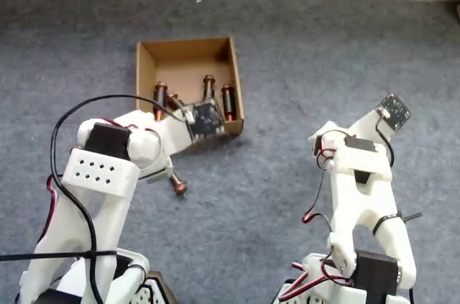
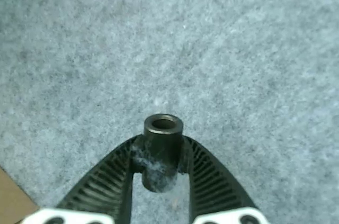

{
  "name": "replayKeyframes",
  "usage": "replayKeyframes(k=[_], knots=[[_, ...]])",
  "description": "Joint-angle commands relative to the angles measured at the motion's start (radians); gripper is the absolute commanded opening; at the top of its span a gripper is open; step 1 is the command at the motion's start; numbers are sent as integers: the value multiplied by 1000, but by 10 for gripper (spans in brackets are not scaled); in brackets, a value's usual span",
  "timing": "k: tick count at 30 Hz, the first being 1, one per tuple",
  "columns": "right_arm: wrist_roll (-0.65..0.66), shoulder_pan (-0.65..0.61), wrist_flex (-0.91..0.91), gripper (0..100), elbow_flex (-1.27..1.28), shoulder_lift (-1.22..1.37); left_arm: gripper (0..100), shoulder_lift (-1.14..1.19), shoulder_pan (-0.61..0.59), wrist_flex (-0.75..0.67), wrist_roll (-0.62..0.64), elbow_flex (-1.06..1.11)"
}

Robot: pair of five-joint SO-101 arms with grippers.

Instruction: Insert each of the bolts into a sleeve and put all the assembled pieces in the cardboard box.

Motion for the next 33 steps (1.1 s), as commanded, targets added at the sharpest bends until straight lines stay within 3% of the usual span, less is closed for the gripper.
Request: replayKeyframes(k=[1,6,12,20,33], knots=[[11,10,-16,5,-10,-51,210,2,21,3,-196,7],[11,10,-16,5,-10,-51,210,2,30,2,-354,82],[11,10,-18,5,-10,-51,210,4,31,-160,-407,173],[46,10,-50,5,-7,-51,210,18,33,-262,-511,260],[51,10,-50,5,-5,-51,210,575,28,-281,-503,-50]])
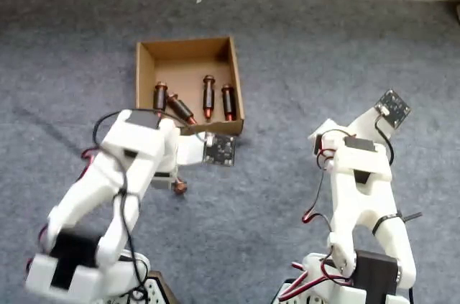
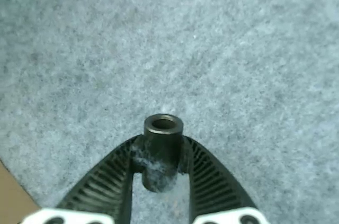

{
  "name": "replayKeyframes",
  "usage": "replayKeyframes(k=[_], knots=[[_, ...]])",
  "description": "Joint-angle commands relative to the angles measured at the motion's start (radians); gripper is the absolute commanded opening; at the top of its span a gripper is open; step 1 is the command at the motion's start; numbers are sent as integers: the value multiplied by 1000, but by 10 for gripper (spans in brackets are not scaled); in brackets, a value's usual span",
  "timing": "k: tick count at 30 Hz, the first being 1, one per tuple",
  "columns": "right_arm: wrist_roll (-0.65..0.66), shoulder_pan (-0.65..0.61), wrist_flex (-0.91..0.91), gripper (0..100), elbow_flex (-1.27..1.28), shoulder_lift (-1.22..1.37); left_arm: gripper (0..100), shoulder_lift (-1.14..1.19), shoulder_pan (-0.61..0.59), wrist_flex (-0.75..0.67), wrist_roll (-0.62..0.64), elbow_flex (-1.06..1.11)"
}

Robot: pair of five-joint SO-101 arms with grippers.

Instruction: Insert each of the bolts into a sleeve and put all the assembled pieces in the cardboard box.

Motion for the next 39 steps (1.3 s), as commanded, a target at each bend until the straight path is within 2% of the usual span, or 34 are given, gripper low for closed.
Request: replayKeyframes(k=[1,7,13,17,21,25,28,32,39], knots=[[14,10,-18,5,-5,-51,210,130,15,-12,-126,-114],[14,8,-18,5,-5,-51,206,231,19,-15,-126,-163],[15,5,-18,5,-5,-51,117,254,87,-9,-124,-157],[15,5,-18,5,-5,-51,101,257,143,-12,-25,-157],[15,5,-18,5,-5,-51,98,255,173,-9,6,-150],[15,5,-18,5,-5,-51,6,252,203,-8,41,-130],[15,5,-18,5,-5,-51,5,234,220,49,86,-131],[15,5,-18,5,-5,-51,5,117,237,117,144,-124],[15,5,-12,5,-5,-62,5,-116,239,118,367,-79]])
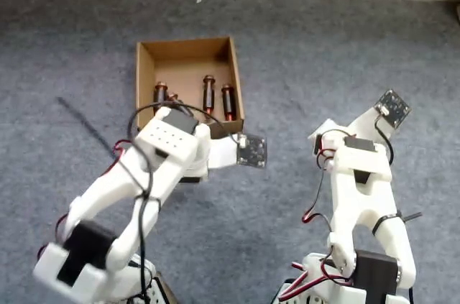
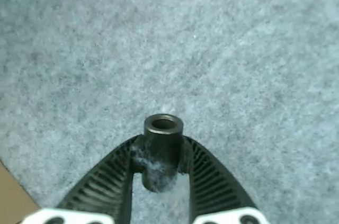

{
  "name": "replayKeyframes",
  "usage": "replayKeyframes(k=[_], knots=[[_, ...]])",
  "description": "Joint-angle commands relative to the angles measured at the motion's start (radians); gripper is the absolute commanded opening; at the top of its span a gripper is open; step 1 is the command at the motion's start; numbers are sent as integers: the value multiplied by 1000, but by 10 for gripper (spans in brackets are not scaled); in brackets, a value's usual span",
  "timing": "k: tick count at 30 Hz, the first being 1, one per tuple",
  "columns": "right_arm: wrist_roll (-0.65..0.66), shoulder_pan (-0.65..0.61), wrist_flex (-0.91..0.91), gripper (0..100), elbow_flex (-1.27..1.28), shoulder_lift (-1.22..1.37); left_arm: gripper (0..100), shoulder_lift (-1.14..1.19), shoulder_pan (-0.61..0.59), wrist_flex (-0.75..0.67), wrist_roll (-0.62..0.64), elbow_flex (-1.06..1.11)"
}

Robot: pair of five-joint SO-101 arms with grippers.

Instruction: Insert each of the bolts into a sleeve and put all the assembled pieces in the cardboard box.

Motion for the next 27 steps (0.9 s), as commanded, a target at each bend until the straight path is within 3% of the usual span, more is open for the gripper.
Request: replayKeyframes(k=[1,13,27], knots=[[12,5,-12,5,-5,-62,5,-176,21,9,158,18],[60,1,65,5,-15,-104,5,-506,19,-121,580,170],[124,-173,61,5,166,-481,5,-780,12,-164,934,240]])
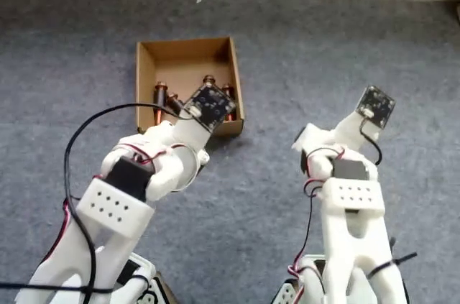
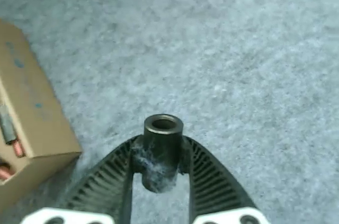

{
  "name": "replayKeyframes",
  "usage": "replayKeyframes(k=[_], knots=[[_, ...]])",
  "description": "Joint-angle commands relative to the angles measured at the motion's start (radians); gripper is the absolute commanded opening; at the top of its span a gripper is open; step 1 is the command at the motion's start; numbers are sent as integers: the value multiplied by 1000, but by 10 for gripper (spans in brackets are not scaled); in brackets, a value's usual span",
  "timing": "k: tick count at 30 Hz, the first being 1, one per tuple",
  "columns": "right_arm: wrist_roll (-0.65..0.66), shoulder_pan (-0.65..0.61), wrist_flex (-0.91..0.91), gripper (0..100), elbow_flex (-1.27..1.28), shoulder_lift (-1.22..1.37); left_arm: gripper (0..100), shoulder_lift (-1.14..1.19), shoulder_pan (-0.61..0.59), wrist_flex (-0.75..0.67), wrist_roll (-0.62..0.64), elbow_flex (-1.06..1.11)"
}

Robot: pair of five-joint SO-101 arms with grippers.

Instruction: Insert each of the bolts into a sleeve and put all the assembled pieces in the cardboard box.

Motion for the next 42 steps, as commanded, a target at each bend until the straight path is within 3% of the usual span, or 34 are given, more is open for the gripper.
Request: replayKeyframes(k=[1,11,19,35,42], knots=[[17,-50,1,5,5,-107,5,-108,12,-15,72,-4],[133,-208,-1,5,133,-341,5,-341,13,-123,161,151],[221,-331,-1,5,197,-464,5,-489,18,-206,164,160],[413,-516,-1,5,430,-946,6,-671,25,-341,379,159],[520,-615,-1,5,556,-1155,6,-757,166,-338,405,183]])
